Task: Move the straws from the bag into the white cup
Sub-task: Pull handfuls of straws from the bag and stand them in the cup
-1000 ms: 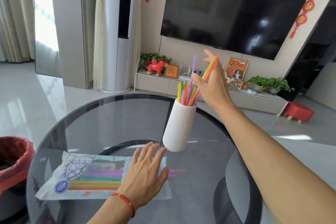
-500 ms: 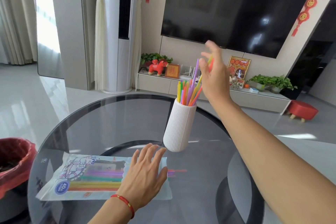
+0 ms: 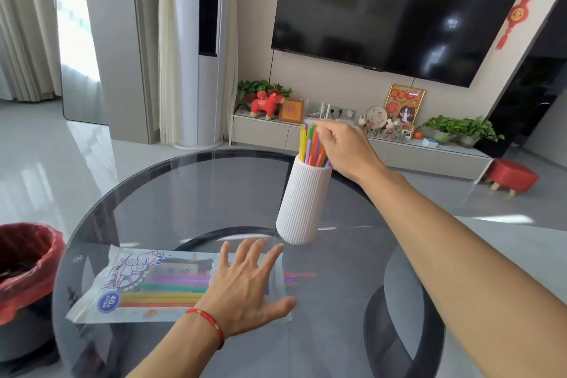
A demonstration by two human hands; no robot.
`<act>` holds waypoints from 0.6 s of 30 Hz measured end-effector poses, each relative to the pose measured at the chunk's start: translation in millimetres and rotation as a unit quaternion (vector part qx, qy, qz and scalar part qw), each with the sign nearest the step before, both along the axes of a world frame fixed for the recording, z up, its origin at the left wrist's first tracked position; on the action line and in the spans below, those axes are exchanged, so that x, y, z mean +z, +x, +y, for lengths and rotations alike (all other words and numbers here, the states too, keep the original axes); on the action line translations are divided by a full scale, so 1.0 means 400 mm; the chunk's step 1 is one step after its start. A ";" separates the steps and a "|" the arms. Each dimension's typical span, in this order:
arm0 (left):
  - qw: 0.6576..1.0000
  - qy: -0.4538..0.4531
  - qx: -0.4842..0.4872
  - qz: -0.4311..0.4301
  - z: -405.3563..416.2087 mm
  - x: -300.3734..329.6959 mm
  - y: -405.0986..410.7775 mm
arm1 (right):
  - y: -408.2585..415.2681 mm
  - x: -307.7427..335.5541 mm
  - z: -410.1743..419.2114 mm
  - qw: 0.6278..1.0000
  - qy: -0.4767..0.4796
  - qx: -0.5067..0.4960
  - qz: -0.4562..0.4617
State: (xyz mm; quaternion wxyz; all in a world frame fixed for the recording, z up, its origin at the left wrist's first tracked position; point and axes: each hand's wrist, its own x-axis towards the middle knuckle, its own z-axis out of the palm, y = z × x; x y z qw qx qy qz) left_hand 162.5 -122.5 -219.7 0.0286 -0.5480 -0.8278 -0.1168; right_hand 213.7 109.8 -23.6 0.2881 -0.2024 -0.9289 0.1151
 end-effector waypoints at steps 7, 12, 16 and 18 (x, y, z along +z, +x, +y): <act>0.994 -0.097 -0.045 0.003 -0.035 0.003 -0.044 | 0.092 -0.056 -0.060 0.967 0.077 0.017 0.244; 0.994 -0.092 -0.049 -0.023 -0.030 0.005 -0.064 | 0.225 -0.323 -0.117 0.997 -0.049 0.049 -0.031; 0.998 -0.028 -0.059 0.002 -0.026 0.007 -0.064 | 0.279 -0.491 -0.152 0.974 -0.101 0.071 -0.191; 0.998 -0.001 -0.067 0.015 -0.026 0.006 -0.060 | 0.277 -0.504 -0.162 0.976 -0.138 0.078 -0.147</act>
